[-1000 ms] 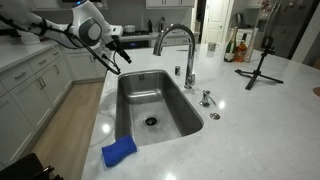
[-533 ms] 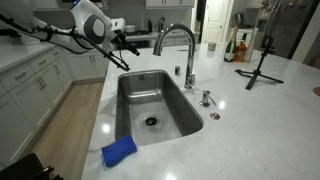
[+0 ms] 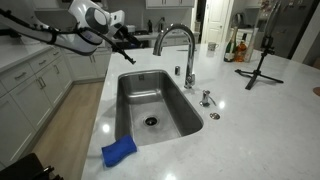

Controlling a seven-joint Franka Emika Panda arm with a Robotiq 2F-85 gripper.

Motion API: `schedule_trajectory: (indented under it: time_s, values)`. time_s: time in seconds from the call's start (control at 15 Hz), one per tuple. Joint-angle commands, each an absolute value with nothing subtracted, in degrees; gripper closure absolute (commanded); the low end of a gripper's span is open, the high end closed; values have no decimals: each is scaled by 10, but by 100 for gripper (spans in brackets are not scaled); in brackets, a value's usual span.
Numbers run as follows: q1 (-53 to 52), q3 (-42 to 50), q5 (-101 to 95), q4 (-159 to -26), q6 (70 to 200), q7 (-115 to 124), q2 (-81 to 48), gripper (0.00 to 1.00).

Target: Move the faucet nozzle to the right

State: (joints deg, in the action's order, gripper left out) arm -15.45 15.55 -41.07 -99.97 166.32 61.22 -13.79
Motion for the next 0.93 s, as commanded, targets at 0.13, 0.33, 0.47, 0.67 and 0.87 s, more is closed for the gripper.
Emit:
schedule_trajectory:
  time_s: [0.13,0.33,0.47,0.67,0.87]
  values:
    - [-170,191,-493,-969,1678,681,-156,0]
    - [-167,205,-531,-953,1684,701,-171,0]
    - [-165,210,-537,-946,1690,703,-183,0]
    - [-166,221,-539,-932,1702,704,-203,25]
    - [-167,227,-536,-917,1708,704,-219,44]
